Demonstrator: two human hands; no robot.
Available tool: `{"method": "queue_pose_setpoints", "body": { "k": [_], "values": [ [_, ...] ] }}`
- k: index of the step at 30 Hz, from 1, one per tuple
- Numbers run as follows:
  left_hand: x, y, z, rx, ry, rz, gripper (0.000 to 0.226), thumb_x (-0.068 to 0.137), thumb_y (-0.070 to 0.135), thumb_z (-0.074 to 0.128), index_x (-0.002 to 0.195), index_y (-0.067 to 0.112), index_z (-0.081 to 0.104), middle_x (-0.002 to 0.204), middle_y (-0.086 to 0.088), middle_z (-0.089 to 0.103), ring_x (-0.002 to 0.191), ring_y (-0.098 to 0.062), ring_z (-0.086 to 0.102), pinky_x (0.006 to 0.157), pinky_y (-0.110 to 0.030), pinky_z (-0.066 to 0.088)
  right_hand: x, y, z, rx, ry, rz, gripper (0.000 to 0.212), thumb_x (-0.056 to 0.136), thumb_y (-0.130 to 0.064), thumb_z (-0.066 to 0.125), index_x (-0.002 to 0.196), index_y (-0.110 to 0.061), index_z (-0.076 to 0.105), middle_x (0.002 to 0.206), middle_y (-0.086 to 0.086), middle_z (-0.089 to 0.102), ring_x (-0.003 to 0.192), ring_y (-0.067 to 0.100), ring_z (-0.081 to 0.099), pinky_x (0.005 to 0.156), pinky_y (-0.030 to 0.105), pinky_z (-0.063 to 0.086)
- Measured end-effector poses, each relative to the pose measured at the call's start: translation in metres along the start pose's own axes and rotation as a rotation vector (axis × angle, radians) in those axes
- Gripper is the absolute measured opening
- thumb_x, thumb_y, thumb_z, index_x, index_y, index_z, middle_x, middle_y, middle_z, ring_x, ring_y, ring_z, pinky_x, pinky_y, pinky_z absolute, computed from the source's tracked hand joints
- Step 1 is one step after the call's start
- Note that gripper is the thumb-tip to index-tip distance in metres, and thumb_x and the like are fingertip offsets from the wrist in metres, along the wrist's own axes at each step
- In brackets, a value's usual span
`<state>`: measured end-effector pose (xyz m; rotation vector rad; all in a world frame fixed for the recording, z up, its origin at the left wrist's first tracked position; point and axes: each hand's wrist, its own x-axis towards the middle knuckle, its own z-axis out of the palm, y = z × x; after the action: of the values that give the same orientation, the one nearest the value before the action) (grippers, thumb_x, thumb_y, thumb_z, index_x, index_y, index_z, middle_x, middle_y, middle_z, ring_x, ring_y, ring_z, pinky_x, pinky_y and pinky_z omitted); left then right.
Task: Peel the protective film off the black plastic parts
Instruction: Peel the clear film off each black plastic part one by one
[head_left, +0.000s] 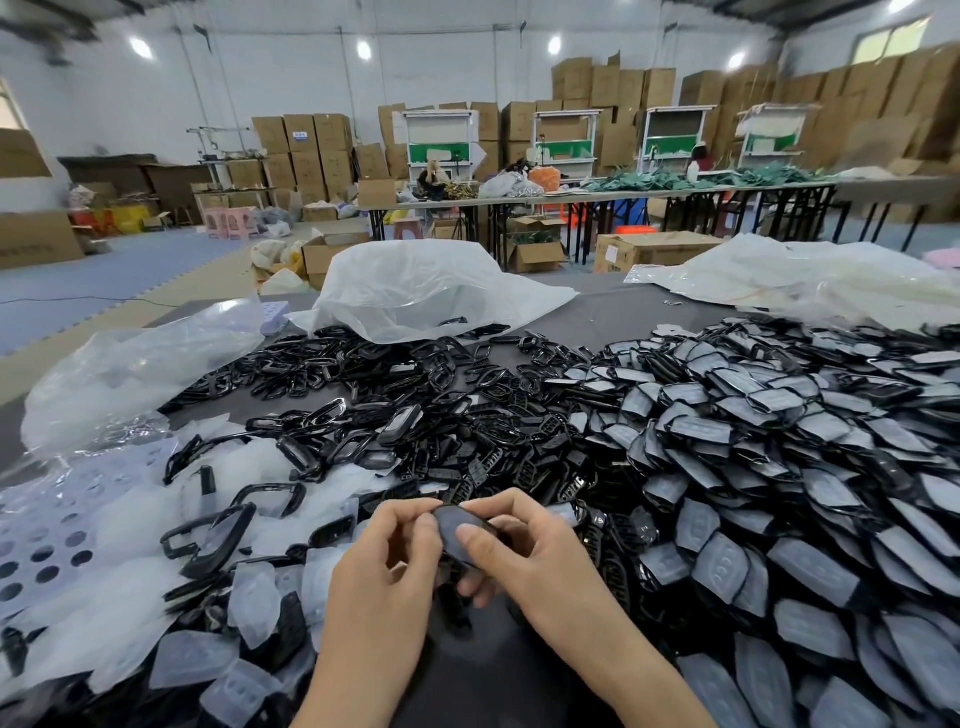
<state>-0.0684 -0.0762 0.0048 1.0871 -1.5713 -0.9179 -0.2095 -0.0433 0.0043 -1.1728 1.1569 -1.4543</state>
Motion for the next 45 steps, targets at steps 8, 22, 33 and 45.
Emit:
{"method": "queue_pose_setpoints", "body": {
  "k": [8, 22, 33, 45],
  "values": [
    [0.0, 0.002, 0.0, -0.139, -0.022, -0.018, 0.02, 0.101, 0.016, 0.049, 0.111, 0.027, 0.062, 0.076, 0.002, 0.068, 0.056, -0.011, 0.06, 0.048, -0.019, 0.047, 0.006, -0.009, -0.031, -0.103, 0.312, -0.149, 0.03, 0.097, -0.021, 0.063, 0.126, -0.029, 0.058, 0.089, 0.005, 0.077, 0.07, 0.017, 0.073, 0.063, 0.022, 0.057],
    [0.005, -0.015, -0.012, 0.445, 0.074, 0.216, 0.022, 0.094, 0.024, 0.053, 0.108, 0.042, 0.056, 0.092, 0.022, 0.065, 0.086, -0.005, 0.06, 0.077, -0.03, 0.048, 0.0, 0.008, -0.013, -0.604, 0.351, -0.283, 0.046, 0.101, -0.033, 0.053, 0.143, -0.048, 0.04, 0.098, -0.016, 0.073, 0.081, -0.006, 0.065, 0.073, 0.007, 0.049],
    [0.039, -0.031, -0.011, 0.931, -0.019, 0.244, 0.036, 0.099, 0.032, 0.049, 0.134, 0.021, 0.055, 0.129, 0.003, 0.059, 0.118, -0.023, 0.053, 0.097, -0.037, 0.043, -0.002, 0.025, 0.0, -1.114, 0.056, -0.237, 0.04, 0.105, -0.039, 0.036, 0.145, -0.04, 0.041, 0.138, -0.023, 0.047, 0.126, 0.0, 0.038, 0.11, 0.02, 0.028],
    [0.092, -0.038, -0.021, 0.871, -0.226, 0.142, 0.017, 0.1, 0.029, 0.05, 0.105, 0.022, 0.064, 0.1, 0.004, 0.065, 0.097, -0.016, 0.06, 0.084, -0.035, 0.05, -0.003, 0.023, 0.0, -1.071, 0.06, -0.247, 0.038, 0.106, -0.035, 0.036, 0.143, -0.041, 0.043, 0.134, -0.026, 0.048, 0.122, -0.004, 0.037, 0.106, 0.015, 0.025]
  ]
}}
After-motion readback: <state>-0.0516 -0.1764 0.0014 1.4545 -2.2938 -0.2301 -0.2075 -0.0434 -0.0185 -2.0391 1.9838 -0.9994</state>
